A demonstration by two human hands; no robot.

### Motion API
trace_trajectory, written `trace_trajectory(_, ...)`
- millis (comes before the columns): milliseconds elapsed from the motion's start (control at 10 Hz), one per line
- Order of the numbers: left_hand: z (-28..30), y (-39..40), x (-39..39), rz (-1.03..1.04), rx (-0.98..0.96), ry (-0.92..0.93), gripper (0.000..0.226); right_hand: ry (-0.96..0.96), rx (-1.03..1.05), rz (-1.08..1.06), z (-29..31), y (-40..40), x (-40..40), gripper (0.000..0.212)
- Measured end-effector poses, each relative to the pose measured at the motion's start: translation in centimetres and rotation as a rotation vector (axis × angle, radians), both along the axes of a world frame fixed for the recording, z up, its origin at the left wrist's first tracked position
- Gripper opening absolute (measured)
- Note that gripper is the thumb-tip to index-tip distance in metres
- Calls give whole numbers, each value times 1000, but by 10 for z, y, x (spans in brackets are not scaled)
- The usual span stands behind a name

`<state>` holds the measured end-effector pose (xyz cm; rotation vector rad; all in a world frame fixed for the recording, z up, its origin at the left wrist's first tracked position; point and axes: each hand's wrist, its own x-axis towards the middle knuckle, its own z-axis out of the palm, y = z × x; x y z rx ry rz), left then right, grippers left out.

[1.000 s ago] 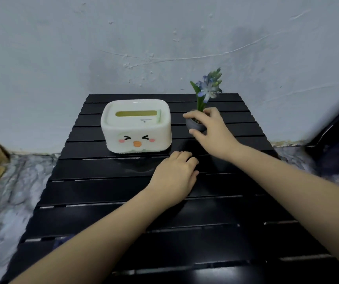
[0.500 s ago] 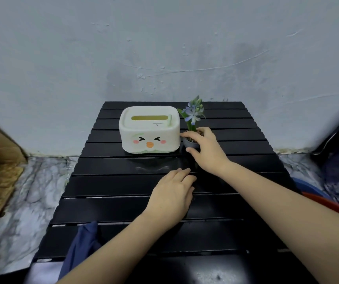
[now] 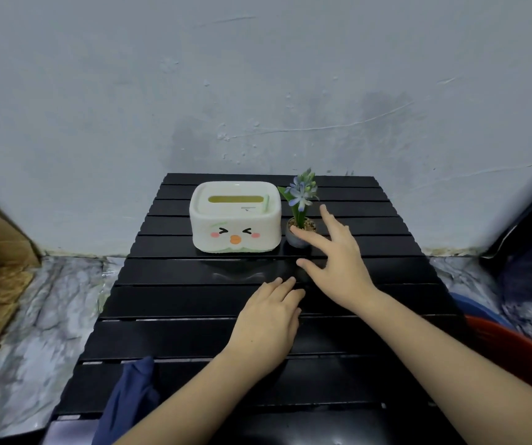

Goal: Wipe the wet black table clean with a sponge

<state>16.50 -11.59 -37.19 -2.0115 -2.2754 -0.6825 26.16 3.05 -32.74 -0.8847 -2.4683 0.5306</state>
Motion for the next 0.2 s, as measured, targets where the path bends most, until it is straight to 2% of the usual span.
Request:
trace_trajectory(100,-2,-8,2,-3,21,-1,36,-8,14,-8,4,-29,26,55)
trace_trajectory(200,-5,-29,11,17,17,-5,39,90,-72,-44,10,-71,59,42)
